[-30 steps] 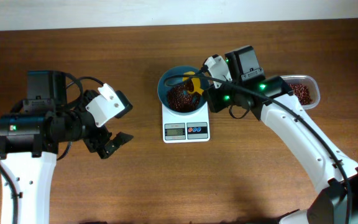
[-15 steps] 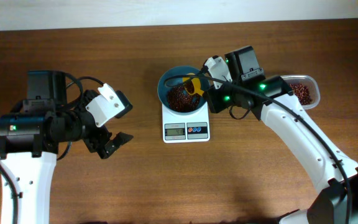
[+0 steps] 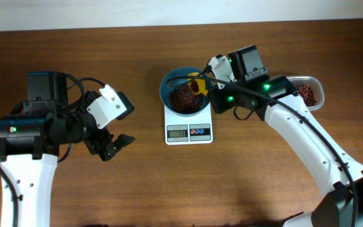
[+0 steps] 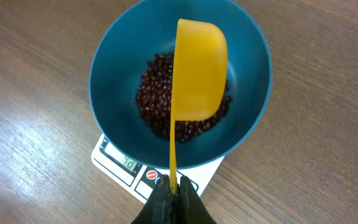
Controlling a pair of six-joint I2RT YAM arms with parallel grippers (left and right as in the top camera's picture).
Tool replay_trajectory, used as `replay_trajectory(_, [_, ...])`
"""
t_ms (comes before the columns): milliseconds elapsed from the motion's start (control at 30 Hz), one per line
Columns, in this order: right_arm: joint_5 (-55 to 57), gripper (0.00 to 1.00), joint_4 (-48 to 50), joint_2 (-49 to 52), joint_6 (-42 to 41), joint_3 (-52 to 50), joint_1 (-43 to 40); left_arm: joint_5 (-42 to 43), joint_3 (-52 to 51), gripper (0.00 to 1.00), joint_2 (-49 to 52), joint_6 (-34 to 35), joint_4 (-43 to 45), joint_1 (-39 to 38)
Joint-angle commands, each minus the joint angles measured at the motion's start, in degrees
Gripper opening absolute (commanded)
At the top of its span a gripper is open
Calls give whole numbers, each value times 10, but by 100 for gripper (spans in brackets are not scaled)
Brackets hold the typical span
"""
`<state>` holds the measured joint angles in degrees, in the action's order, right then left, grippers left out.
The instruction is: Scoop item into bowl and weigh 50g on scale
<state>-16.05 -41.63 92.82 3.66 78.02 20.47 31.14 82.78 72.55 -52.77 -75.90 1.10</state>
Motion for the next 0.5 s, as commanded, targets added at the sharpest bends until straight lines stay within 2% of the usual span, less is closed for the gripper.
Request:
replay_trajectory(0, [2, 4, -2, -12, 3, 16, 5, 10, 4, 99, -1, -7, 0, 3])
replay_trajectory(467, [3, 4, -3, -10, 3, 17, 5, 10, 4, 99, -1, -7, -1, 3])
